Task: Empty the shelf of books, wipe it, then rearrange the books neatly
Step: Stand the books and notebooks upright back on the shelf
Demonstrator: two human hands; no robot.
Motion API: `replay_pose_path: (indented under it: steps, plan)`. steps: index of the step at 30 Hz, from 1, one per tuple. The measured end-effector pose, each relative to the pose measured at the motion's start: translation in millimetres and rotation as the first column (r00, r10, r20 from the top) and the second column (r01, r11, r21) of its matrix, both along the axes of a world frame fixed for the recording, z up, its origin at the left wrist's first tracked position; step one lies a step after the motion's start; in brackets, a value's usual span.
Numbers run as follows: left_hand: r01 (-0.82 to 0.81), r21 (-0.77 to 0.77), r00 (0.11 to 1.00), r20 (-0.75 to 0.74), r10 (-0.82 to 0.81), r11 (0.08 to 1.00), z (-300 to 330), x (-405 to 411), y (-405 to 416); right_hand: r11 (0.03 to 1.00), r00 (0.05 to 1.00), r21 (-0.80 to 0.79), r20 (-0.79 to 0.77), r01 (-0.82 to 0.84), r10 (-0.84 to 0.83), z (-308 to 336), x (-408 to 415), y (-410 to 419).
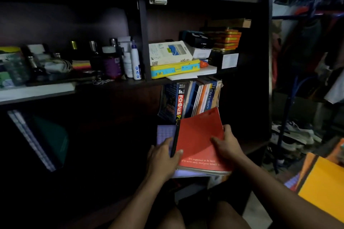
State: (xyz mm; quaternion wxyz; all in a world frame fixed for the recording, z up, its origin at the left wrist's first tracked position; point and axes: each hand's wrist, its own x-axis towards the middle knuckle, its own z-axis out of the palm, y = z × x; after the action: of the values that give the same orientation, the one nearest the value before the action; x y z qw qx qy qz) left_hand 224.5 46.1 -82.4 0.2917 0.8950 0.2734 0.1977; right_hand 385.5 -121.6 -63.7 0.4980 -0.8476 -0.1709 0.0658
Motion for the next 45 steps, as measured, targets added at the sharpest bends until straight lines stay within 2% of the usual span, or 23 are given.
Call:
replay_pose_path:
  steps: [5, 8, 9, 11, 13, 15, 18, 21, 23, 25, 27, 29, 30, 33, 38, 41, 45]
  plan:
    - [0.001, -0.313, 0.994, 0.108, 0.034, 0.95, 18, -2, -8, 0.994, 0.982, 0.053, 0.169, -0.091, 0.081, 39, -24, 1]
    - [0.089, -0.637, 0.961, 0.257, 0.103, 0.766, 28, -3, -10, 0.987, 0.977, 0.128, 0.204, -0.092, 0.065, 58, -30, 4]
    - [0.143, -0.689, 0.944, 0.311, 0.111, 0.711, 35, -6, -13, 0.983, 0.978, 0.155, 0.196, -0.099, 0.068, 62, -30, 6]
    - [0.204, -0.712, 0.919, 0.375, 0.118, 0.672, 46, -14, -19, 0.974, 0.969, 0.155, 0.207, -0.165, 0.131, 66, -30, 14]
    - [0.185, -0.708, 0.9, 0.4, 0.171, 0.681, 53, -33, -16, 0.956, 0.942, 0.137, 0.253, -0.259, 0.219, 63, -34, 36]
    - [0.11, -0.691, 0.842, 0.447, 0.303, 0.714, 50, -58, -4, 0.936, 0.908, 0.103, 0.301, -0.335, 0.292, 56, -44, 65]
    - [-0.125, -0.587, 0.696, 0.523, 0.493, 0.8, 39, -104, 18, 0.89, 0.813, -0.069, 0.381, -0.45, 0.441, 42, -70, 112]
    - [-0.333, -0.479, 0.624, 0.534, 0.571, 0.812, 27, -150, 32, 0.815, 0.744, -0.252, 0.331, -0.523, 0.58, 30, -112, 145]
    - [-0.447, -0.386, 0.607, 0.532, 0.591, 0.807, 21, -176, 36, 0.684, 0.634, -0.257, 0.259, -0.682, 0.729, 23, -141, 161]
    - [-0.576, -0.296, 0.569, 0.524, 0.634, 0.762, 9, -192, 40, 0.519, 0.482, -0.212, 0.204, -0.828, 0.852, 11, -166, 174]
    - [-0.696, -0.201, 0.516, 0.527, 0.675, 0.689, -2, -196, 43, 0.372, 0.342, -0.202, 0.168, -0.906, 0.925, 0, -190, 179]
    - [-0.744, -0.197, 0.477, 0.512, 0.714, 0.638, -9, -196, 47, 0.283, 0.25, -0.241, 0.16, -0.928, 0.955, -13, -211, 187]
    - [-0.734, -0.222, 0.481, 0.497, 0.722, 0.642, -9, -193, 47, 0.272, 0.234, -0.267, 0.166, -0.925, 0.958, -20, -218, 189]
    - [-0.675, -0.262, 0.548, 0.448, 0.706, 0.69, -15, -188, 51, 0.342, 0.284, -0.299, 0.221, -0.891, 0.933, -43, -222, 198]
    - [-0.658, -0.143, 0.637, 0.417, 0.648, 0.739, -20, -189, 74, 0.331, 0.275, -0.185, 0.274, -0.925, 0.922, -64, -217, 221]
    - [-0.649, -0.075, 0.668, 0.421, 0.614, 0.757, -12, -189, 96, 0.342, 0.315, -0.07, 0.255, -0.937, 0.914, -63, -218, 247]
    - [-0.665, 0.047, 0.701, 0.381, 0.602, 0.745, -3, -184, 124, 0.35, 0.321, -0.085, 0.247, -0.933, 0.914, -53, -226, 273]
